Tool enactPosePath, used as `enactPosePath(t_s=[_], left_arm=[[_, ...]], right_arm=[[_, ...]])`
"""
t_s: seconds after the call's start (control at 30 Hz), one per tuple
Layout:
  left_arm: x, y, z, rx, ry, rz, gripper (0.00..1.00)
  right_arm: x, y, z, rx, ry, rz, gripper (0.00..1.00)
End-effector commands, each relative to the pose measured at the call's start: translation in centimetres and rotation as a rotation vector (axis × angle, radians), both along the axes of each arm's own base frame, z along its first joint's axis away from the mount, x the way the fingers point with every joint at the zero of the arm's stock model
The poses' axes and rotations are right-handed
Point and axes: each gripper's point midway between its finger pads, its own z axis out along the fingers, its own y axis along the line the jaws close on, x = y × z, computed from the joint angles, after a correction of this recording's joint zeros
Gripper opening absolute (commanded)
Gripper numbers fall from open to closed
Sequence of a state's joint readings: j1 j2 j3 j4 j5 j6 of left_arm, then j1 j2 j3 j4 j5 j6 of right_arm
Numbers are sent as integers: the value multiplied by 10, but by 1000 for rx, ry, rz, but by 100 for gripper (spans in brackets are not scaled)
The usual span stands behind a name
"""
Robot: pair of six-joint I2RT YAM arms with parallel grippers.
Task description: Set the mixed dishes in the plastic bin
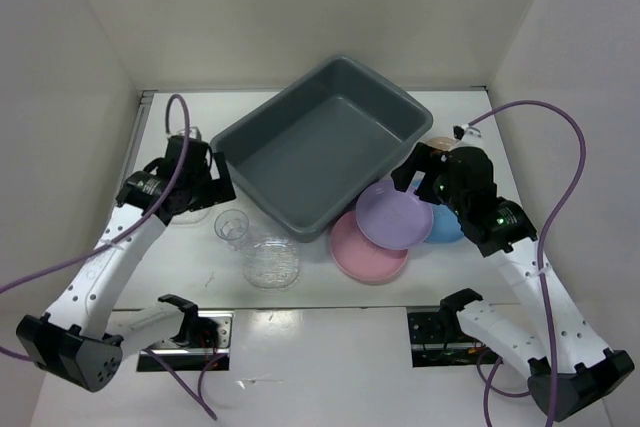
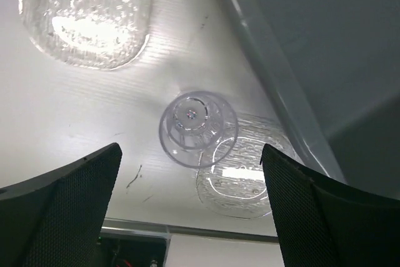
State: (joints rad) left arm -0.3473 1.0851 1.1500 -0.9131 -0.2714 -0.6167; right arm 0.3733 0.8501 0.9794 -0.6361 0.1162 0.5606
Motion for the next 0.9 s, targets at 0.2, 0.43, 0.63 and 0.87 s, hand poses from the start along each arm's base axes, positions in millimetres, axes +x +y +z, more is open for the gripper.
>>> enactPosePath(t_s=[0.2,0.43,0.63,0.87], left_arm=[[-17,15,-48,-180,169,162,97],[-27,8,-80,-275,247,234,59],[-27,8,-95,-258,319,246,48],[-28,8,-108,-243,375,255,38]], right_arm=[[-11,-8,7,-13,-38,-5,98],[-19,-12,21,-7,-78,0,98],[-20,-13,27,-29,-94,12,99],[-22,-16,41,-35,-137,11,99]])
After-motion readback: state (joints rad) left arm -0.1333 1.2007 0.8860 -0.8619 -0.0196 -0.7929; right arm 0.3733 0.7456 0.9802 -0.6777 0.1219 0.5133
